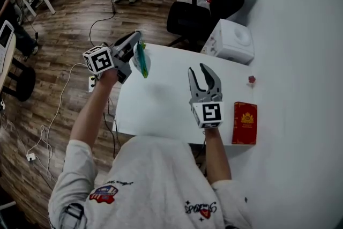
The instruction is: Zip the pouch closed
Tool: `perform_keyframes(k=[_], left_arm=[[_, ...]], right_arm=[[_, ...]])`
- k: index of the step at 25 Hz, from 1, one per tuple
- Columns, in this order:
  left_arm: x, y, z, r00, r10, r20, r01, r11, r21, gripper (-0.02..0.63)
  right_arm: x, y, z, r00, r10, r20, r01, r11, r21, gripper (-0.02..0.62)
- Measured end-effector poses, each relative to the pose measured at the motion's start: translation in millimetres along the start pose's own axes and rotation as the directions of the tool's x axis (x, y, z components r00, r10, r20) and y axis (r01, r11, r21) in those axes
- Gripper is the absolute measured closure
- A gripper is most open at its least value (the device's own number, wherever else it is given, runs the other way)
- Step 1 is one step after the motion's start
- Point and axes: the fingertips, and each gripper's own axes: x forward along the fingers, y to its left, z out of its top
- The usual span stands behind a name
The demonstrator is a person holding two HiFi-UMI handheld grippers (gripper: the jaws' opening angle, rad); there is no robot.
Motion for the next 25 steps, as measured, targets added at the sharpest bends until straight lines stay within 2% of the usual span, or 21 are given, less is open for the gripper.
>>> perform_keyframes(k=[7, 16, 22, 25], left_arm=[[4, -23, 7, 0.999, -0.039, -0.024, 0.039, 0.999, 0.008, 0.591], [17, -34, -17, 0.992, -0.054, -0.111, 0.053, 0.998, -0.019, 0.591], [22, -47, -27, 0.992, -0.069, -0.106, 0.066, 0.997, -0.028, 0.591], [27, -58, -36, 0.989, -0.094, -0.116, 0.09, 0.995, -0.041, 0.591]], right_arm=[[11, 15, 13, 1.0, 0.026, 0.006, -0.026, 0.998, -0.061, 0.451], [36, 48, 26, 0.994, 0.112, -0.001, -0.112, 0.989, -0.098, 0.442], [50, 70, 30, 0.984, 0.176, 0.007, -0.173, 0.974, -0.146, 0.442], [55, 79, 30, 0.978, 0.208, 0.007, -0.206, 0.971, -0.123, 0.442]])
